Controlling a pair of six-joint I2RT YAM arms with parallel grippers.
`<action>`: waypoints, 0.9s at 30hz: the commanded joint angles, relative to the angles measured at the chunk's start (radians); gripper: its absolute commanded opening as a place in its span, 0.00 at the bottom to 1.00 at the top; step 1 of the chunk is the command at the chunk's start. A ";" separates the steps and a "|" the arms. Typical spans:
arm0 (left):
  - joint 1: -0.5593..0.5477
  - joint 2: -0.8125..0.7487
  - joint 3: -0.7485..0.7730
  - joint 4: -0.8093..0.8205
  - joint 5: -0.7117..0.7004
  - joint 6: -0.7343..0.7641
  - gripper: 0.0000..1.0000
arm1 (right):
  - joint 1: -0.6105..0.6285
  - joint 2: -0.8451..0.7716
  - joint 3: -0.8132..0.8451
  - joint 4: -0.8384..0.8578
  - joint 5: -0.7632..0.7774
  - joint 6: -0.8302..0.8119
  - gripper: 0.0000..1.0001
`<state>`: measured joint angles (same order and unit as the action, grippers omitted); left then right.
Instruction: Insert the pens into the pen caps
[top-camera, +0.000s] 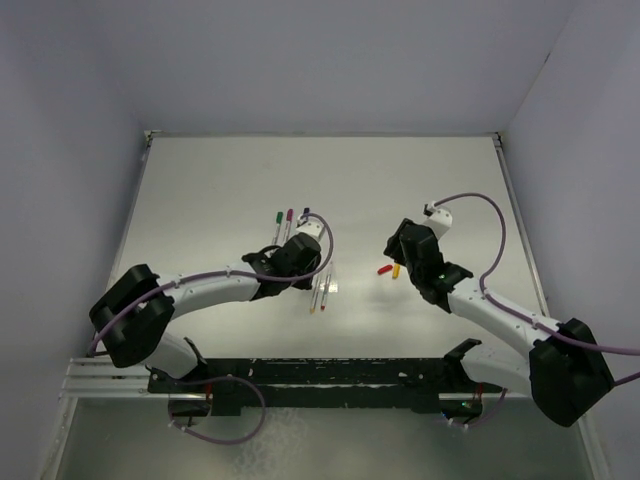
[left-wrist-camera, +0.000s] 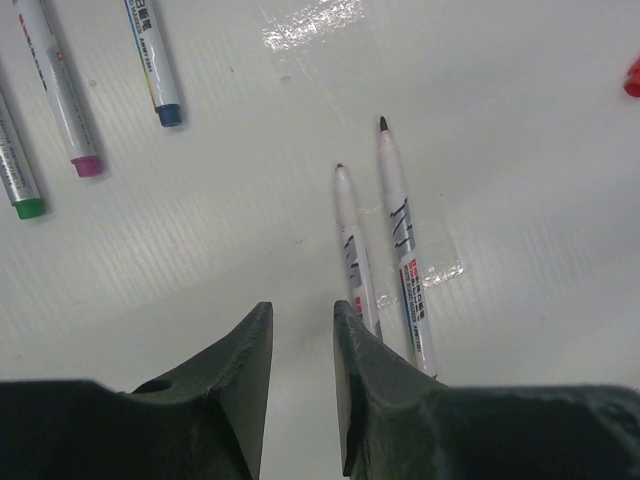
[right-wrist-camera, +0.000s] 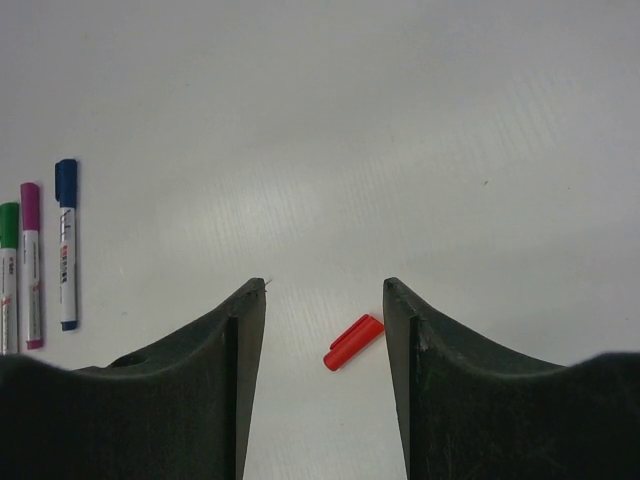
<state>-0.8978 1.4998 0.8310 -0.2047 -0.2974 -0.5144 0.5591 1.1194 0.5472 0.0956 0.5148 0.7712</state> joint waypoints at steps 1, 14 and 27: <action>-0.014 -0.034 -0.013 0.036 0.028 -0.024 0.34 | -0.006 -0.013 -0.017 0.005 0.040 0.035 0.53; -0.027 0.057 0.017 0.084 0.097 -0.024 0.47 | -0.007 -0.028 -0.046 0.029 0.047 0.021 0.52; -0.039 0.130 0.068 0.021 0.074 -0.023 0.49 | -0.007 -0.046 -0.077 0.068 0.027 0.027 0.50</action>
<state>-0.9291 1.6115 0.8436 -0.1619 -0.2020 -0.5236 0.5552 1.0988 0.4786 0.1196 0.5285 0.7837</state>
